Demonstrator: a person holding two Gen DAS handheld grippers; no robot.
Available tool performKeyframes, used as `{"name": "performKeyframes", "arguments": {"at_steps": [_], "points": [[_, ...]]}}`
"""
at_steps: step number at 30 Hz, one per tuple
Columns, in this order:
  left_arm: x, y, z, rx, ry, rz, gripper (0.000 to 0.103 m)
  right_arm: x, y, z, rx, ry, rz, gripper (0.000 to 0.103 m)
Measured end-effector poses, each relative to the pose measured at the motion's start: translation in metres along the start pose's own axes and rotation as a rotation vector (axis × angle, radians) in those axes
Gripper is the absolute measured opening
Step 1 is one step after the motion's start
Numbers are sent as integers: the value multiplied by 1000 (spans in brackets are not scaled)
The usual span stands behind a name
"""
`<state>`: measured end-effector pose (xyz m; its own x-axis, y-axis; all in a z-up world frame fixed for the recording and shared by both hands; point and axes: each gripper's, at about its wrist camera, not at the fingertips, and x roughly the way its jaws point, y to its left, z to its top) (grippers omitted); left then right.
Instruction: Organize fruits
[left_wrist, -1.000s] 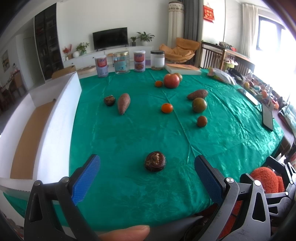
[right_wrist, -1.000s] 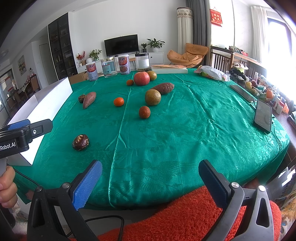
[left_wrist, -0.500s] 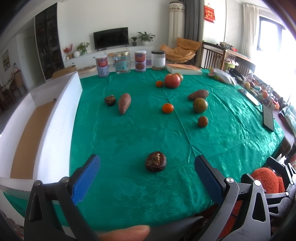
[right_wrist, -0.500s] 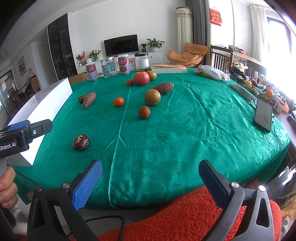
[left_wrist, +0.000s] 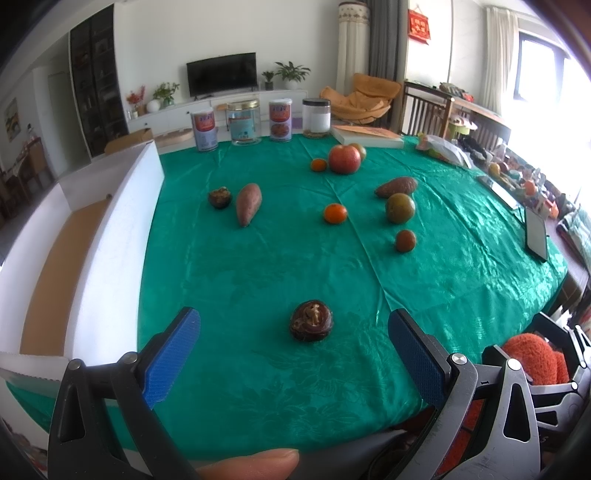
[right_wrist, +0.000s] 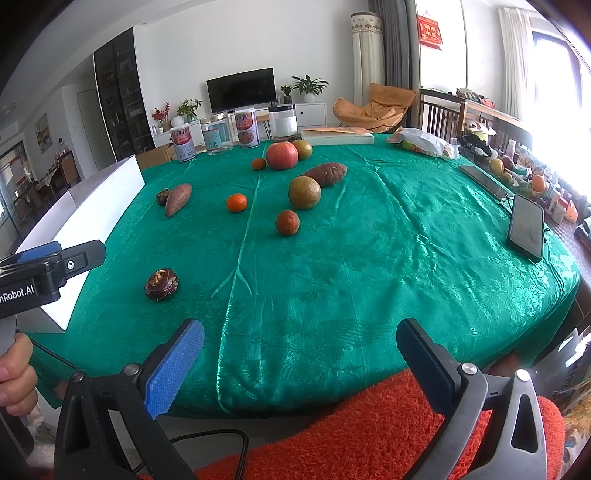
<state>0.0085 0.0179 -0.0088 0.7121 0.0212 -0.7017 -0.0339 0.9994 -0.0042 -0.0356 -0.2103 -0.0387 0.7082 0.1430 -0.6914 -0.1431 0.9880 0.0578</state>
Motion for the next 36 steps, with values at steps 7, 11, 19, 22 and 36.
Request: {"name": "performKeyframes", "arguments": {"at_steps": [7,11,19,22,36], "points": [[1,0,-1,-3,4,2,102,0,0,0,0,0,0,103],[2,0,-1,-3,2,2,102,0,0,0,4,2,1,103],[3,1,-1,1,0,16,102,0,-1,0,8,4,4,103],[1,13,3,-10,-11,53,102,0,-4,-1,28,4,9,103],[19,21,-7,-21,100,-54,102,2,-5,1,34,22,4,103]]}}
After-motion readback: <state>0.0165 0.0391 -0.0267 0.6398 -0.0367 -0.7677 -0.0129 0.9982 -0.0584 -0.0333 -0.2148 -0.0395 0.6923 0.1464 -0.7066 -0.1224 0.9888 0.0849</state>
